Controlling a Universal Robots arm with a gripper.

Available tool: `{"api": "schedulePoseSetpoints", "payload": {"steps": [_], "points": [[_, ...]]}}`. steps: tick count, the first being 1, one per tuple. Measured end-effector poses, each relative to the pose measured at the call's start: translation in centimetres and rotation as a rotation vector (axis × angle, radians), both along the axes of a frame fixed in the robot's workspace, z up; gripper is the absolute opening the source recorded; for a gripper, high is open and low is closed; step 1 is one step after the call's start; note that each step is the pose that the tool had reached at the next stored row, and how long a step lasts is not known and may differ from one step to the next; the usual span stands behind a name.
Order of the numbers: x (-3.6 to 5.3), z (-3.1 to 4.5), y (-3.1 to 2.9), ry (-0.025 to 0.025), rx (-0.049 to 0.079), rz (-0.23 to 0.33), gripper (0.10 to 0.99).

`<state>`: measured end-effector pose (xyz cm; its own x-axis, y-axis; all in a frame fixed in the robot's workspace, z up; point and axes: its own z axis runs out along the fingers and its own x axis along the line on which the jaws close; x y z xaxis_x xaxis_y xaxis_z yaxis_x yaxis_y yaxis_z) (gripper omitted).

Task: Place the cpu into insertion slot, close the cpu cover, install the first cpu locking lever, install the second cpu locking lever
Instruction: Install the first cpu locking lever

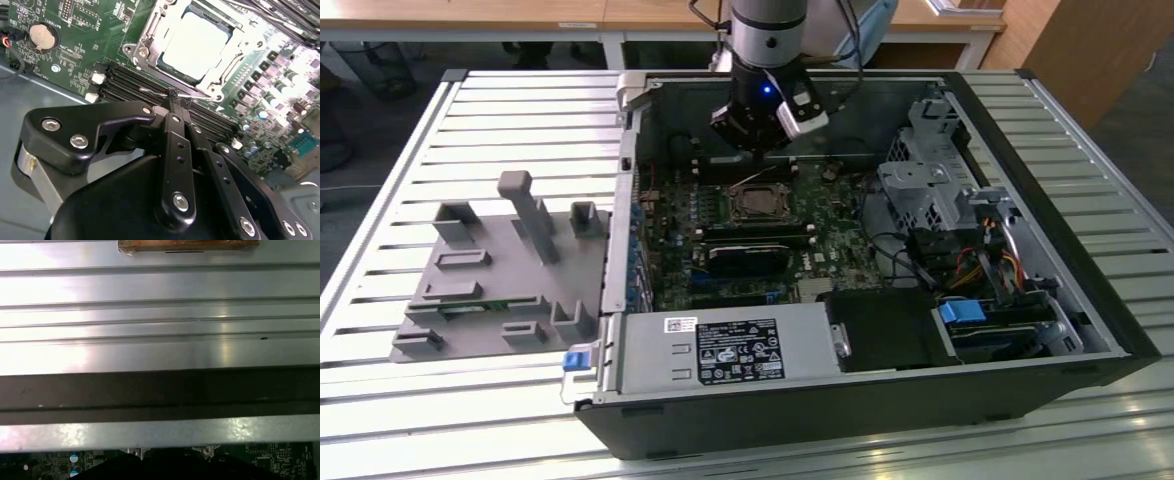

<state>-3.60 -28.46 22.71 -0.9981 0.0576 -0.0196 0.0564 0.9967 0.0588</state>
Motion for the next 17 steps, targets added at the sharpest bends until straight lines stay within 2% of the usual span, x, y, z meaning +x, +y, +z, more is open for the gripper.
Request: {"api": "schedulePoseSetpoints", "payload": {"steps": [17], "points": [[1.08,-1.00,0.32,0.0001,0.000,0.000,0.106]]}}
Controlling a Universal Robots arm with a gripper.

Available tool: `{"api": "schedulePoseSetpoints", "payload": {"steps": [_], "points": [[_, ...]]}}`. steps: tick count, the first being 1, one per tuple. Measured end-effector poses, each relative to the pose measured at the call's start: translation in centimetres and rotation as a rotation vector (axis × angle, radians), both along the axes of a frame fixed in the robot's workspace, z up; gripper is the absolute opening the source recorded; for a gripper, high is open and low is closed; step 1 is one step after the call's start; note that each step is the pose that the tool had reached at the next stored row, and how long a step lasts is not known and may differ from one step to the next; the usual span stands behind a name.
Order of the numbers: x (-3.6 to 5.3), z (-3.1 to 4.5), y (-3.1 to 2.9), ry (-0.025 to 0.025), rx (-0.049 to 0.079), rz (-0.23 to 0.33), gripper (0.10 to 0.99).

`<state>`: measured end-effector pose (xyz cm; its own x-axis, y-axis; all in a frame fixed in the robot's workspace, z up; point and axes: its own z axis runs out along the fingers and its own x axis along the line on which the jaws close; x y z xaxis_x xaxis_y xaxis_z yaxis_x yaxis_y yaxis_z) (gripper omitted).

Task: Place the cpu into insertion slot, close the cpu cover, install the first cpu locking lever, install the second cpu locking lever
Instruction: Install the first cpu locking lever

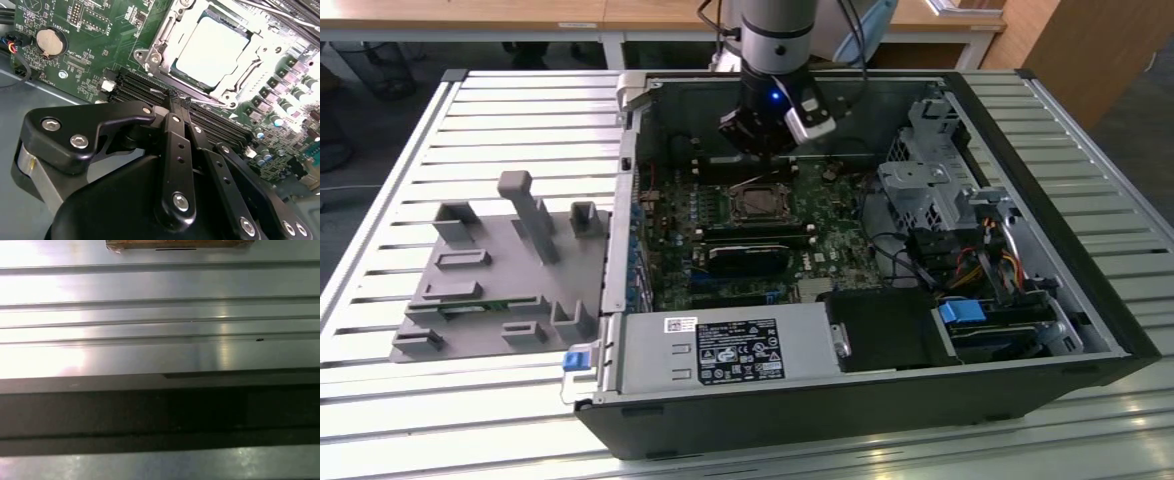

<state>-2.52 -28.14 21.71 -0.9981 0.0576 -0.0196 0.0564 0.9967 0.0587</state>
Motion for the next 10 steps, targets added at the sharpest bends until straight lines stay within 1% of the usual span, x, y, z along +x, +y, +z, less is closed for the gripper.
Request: {"api": "schedulePoseSetpoints", "payload": {"steps": [6,10], "points": [[0.44,-0.44,0.05,-0.0001,0.000,0.000,0.106],[0.58,-0.80,0.05,0.0000,0.000,0.000,0.106]]}}
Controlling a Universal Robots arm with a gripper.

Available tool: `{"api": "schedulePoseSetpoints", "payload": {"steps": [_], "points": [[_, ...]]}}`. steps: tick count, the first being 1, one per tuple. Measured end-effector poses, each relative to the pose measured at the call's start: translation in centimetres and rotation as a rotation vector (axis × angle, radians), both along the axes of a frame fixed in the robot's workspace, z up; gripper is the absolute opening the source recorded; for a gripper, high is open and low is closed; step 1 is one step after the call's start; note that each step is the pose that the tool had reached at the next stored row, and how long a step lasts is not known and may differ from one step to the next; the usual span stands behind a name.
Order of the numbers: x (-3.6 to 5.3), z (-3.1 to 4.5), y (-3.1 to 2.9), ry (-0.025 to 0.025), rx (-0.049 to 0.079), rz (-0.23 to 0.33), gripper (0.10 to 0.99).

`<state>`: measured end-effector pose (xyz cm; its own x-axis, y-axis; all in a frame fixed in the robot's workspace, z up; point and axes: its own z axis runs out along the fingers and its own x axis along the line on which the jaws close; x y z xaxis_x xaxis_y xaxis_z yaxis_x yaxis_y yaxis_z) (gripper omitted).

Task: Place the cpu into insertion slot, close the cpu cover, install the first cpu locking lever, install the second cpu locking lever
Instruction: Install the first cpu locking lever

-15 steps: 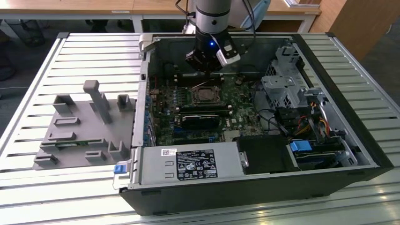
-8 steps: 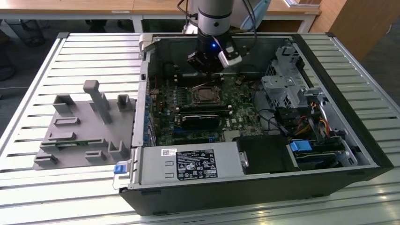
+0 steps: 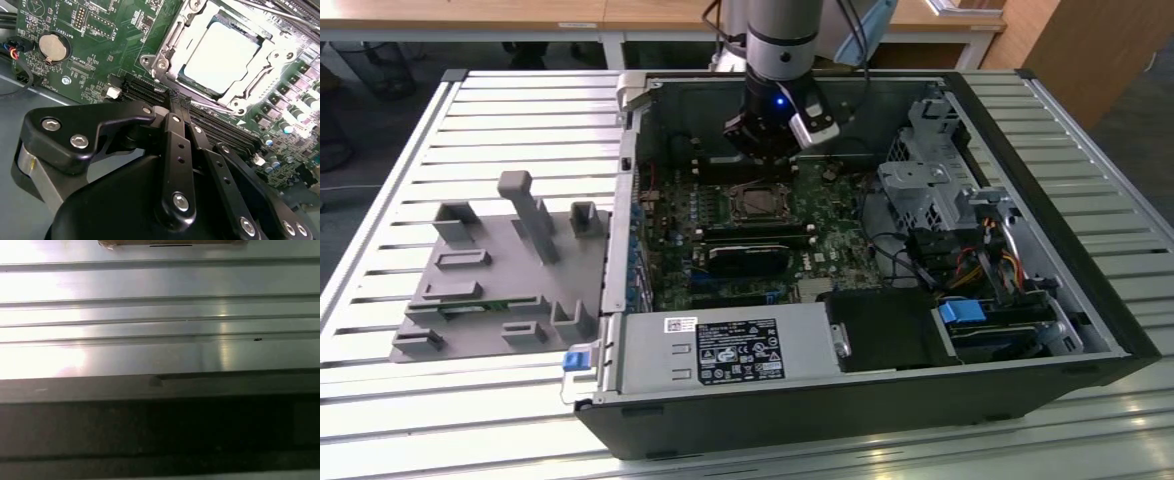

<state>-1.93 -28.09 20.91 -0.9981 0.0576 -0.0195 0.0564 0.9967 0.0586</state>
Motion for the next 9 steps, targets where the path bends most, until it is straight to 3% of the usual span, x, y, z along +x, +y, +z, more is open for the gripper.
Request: {"api": "schedulePoseSetpoints", "payload": {"steps": [9], "points": [[0.18,-0.65,0.06,0.0000,0.000,0.000,0.106]]}}
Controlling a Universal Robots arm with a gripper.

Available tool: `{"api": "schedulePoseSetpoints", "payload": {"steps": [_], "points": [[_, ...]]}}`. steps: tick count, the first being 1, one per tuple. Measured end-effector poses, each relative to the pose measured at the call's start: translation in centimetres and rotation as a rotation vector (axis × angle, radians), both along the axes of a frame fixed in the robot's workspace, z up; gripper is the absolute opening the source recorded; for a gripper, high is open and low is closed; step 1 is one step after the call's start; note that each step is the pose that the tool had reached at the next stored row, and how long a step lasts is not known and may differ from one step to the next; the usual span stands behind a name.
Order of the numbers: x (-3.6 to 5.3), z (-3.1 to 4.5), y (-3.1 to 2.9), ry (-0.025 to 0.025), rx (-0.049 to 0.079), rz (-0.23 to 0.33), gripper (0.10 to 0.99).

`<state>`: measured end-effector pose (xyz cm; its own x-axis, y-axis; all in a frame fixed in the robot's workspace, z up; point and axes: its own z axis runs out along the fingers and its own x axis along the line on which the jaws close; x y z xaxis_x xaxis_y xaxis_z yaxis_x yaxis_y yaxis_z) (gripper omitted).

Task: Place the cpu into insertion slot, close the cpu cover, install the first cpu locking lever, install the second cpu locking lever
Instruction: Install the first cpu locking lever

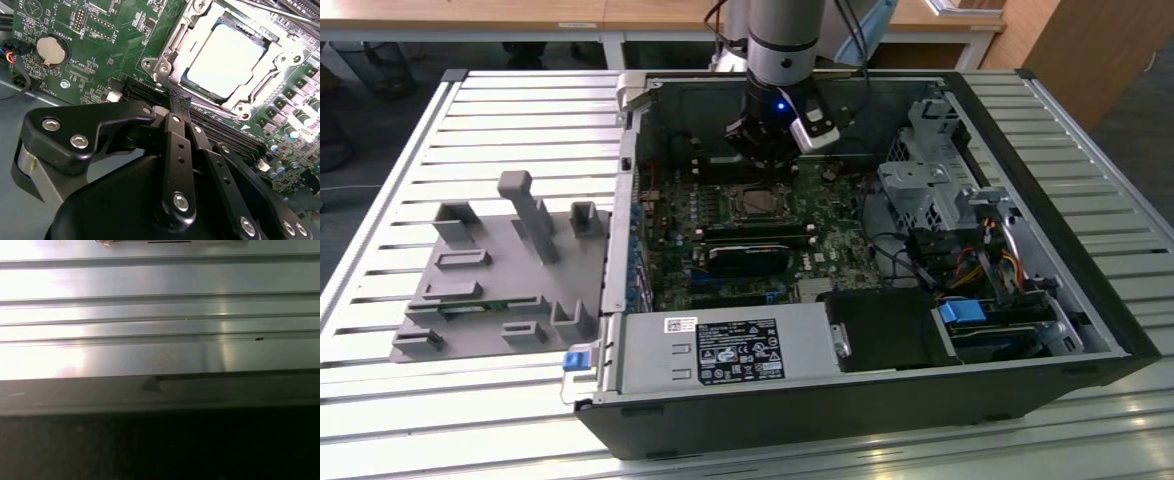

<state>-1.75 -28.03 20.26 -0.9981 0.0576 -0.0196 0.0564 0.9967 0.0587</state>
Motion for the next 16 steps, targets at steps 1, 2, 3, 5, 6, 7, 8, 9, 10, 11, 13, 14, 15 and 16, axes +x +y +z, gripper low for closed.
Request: {"api": "schedulePoseSetpoints", "payload": {"steps": [1,2,3,5,6,7,8,9,10,11,13,14,15,16], "points": [[0.01,-0.06,0.01,0.0001,0.000,0.000,0.106],[0.01,-0.11,0.02,0.0000,0.000,0.000,0.106],[0.01,-0.17,0.02,0.0000,0.000,0.000,0.106],[0.01,-0.27,0.03,0.0000,0.000,0.000,0.106],[0.01,-0.36,0.03,0.0001,-0.002,0.000,0.106],[0.01,-0.40,0.03,0.0000,-0.003,0.000,0.106],[0.01,-0.43,0.03,0.0001,-0.004,0.000,0.106],[0.01,-0.42,0.03,0.0002,-0.004,0.000,0.106],[0.01,-0.42,0.03,0.0002,-0.004,0.000,0.106],[0.01,-0.42,0.02,0.0002,-0.004,0.000,0.106],[0.01,-0.35,0.03,-0.0001,-0.004,0.000,0.106],[0.01,-0.26,0.03,0.0000,-0.004,0.000,0.106],[0.01,-0.19,0.03,0.0000,-0.004,0.000,0.106],[0.01,-0.15,0.03,0.0000,-0.004,0.000,0.106]]}}
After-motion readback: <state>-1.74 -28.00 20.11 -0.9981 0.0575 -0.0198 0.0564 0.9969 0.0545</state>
